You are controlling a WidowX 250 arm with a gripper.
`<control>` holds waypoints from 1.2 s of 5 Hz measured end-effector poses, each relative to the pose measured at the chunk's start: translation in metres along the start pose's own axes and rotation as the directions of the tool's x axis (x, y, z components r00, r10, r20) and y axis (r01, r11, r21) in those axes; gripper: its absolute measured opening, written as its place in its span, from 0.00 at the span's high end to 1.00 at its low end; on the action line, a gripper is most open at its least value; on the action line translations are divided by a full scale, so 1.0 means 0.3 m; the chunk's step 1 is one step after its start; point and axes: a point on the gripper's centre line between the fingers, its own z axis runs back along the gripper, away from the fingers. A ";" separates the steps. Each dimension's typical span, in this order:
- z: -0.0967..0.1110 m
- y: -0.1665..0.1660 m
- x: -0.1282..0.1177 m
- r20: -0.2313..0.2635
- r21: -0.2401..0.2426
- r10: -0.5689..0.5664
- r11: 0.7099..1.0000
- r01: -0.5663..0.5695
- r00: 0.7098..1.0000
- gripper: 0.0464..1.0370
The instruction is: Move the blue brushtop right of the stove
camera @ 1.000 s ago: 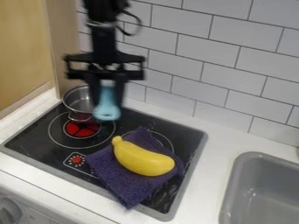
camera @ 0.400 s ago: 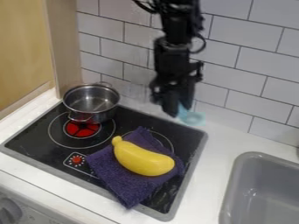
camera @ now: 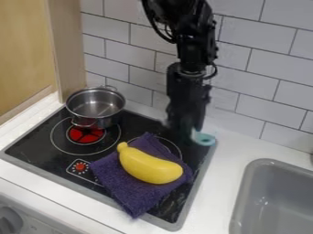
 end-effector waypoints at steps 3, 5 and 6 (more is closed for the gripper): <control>-0.006 0.014 -0.014 -0.034 0.033 -0.066 0.997 0.067 0.997 0.06; 0.094 0.008 0.014 0.033 0.023 -0.130 0.991 0.129 0.991 0.03; 0.187 0.016 0.046 0.113 0.016 -0.303 0.953 0.303 0.946 0.04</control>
